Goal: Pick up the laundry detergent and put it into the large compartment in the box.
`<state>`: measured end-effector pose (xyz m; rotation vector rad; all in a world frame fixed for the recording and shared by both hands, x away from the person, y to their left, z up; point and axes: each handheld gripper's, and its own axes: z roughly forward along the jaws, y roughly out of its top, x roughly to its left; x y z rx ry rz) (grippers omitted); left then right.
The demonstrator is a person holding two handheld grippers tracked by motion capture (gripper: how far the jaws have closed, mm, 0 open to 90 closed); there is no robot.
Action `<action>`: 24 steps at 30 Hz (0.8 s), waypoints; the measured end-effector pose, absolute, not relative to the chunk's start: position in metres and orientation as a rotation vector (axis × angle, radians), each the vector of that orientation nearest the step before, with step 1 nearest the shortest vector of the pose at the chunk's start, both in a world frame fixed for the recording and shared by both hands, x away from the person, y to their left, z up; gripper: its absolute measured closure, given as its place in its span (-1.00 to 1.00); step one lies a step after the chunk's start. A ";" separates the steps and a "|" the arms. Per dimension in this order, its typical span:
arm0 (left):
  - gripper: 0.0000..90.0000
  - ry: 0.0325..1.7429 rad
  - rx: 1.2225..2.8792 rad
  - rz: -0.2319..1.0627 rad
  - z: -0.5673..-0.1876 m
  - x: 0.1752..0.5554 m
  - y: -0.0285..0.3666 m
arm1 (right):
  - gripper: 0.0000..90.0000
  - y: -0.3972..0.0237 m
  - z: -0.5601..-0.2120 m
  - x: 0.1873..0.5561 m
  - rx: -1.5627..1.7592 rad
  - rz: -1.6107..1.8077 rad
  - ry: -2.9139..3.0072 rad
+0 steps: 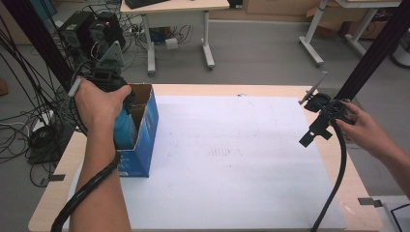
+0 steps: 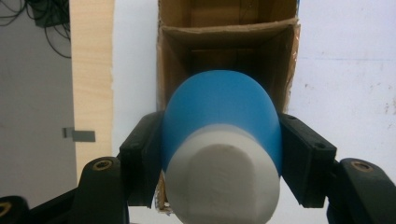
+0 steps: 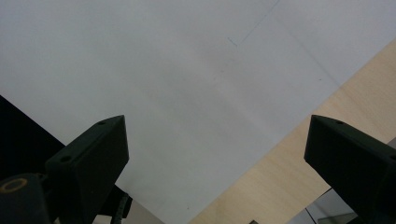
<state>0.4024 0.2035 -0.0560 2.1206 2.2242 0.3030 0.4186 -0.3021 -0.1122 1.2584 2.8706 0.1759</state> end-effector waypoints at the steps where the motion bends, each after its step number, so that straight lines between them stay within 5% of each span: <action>1: -0.15 2.224 2.122 0.300 -0.058 0.403 0.204 | -0.86 -0.302 -0.113 0.419 1.257 0.178 2.874; 24: -0.15 2.218 2.178 0.264 -0.104 0.409 0.205 | -0.86 -0.301 -0.114 0.421 1.252 0.162 2.878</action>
